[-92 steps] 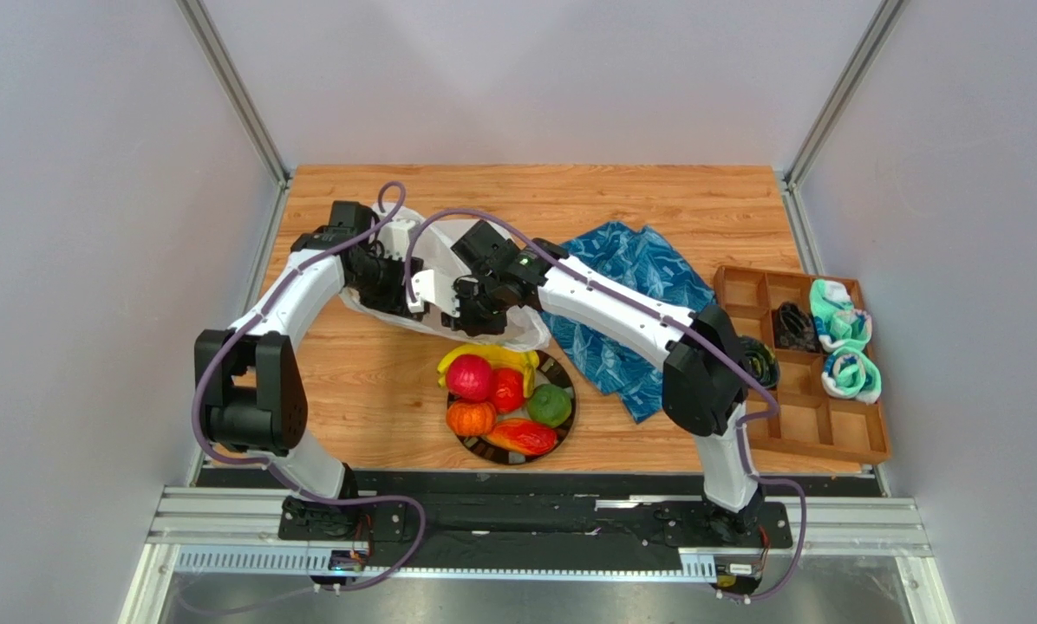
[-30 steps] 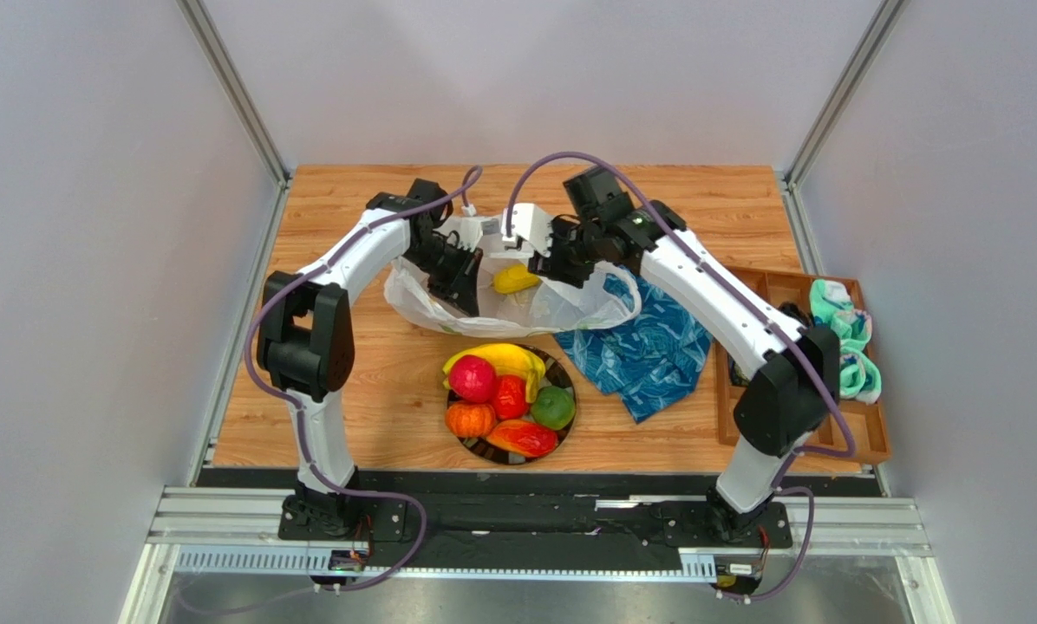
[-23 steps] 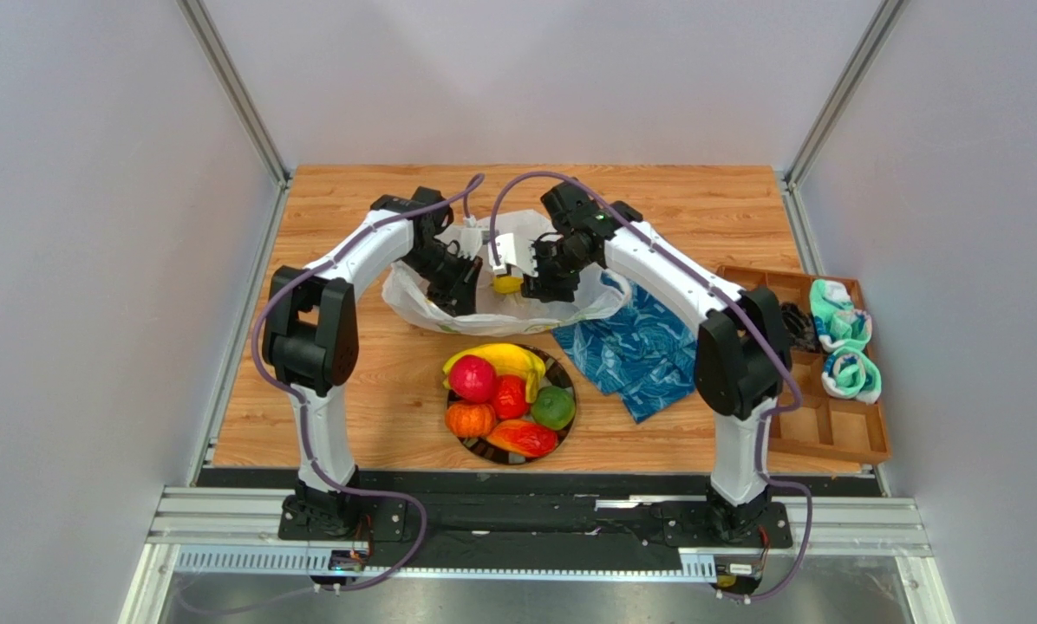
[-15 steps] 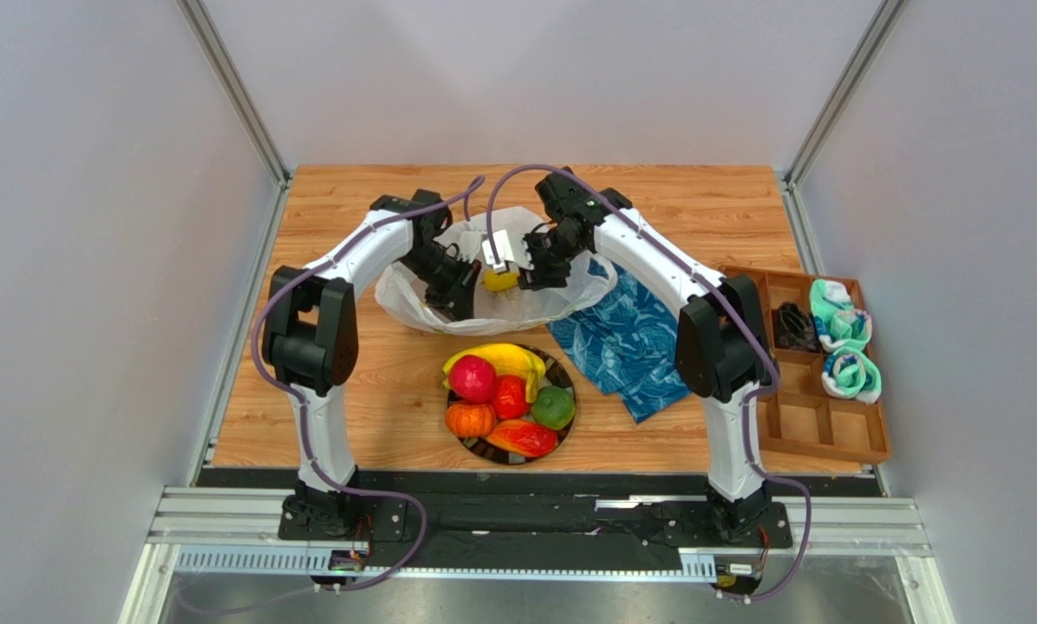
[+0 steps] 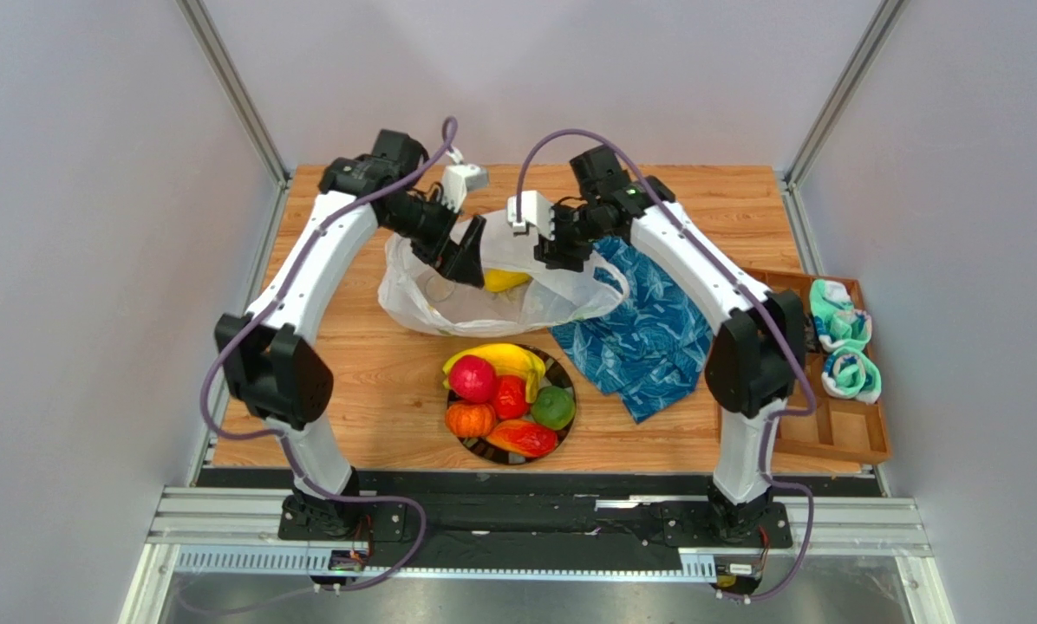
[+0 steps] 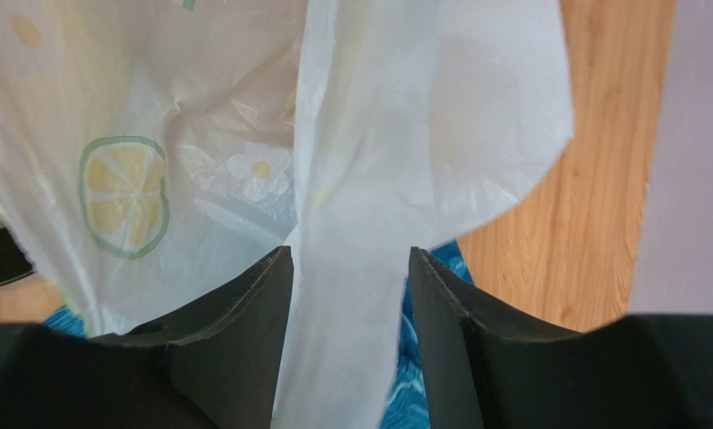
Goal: Take the fake fruits out of the plastic bag
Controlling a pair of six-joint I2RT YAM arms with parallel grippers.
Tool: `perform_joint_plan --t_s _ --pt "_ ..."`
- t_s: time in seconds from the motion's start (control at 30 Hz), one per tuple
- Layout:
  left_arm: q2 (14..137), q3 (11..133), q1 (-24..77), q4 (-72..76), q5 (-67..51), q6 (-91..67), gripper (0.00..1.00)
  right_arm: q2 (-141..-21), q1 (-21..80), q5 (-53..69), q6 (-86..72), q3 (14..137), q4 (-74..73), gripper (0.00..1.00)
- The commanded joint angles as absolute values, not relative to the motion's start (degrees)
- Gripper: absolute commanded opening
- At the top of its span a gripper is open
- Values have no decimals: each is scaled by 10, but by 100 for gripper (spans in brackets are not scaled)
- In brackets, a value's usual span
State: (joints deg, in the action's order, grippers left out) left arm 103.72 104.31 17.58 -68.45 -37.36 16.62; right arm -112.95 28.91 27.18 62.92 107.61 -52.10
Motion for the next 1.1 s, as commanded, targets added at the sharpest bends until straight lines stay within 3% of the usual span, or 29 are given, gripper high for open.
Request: perform_joint_plan --t_s 0.0,0.1,0.33,0.53,0.7,0.83,0.9,0.97,1.0,1.07 --pt "948 1084 176 -638 -402 163 99 -1019 289 294 487 1035 -440 56" --pt "923 1064 177 -585 -359 224 99 -989 287 270 400 1036 -429 56" --pt "976 1102 204 -637 -176 497 99 -899 287 239 352 963 -422 56" --pt "1055 1134 203 -614 -13 483 99 -858 287 236 318 912 -406 56" --pt "1105 1111 203 -559 30 481 99 -851 287 258 301 891 -399 55" --pt "1173 1167 199 -637 67 462 99 -862 287 261 302 890 -404 55" --pt "1204 1220 193 -686 48 448 86 -867 287 259 305 892 -401 55" --pt "1240 1273 178 -769 21 429 18 -876 287 258 299 893 -395 55" --pt "1249 1327 174 -789 25 413 0 -881 287 258 295 895 -389 55" --pt "1252 1376 152 -825 10 362 0 -898 288 255 279 912 -379 54"
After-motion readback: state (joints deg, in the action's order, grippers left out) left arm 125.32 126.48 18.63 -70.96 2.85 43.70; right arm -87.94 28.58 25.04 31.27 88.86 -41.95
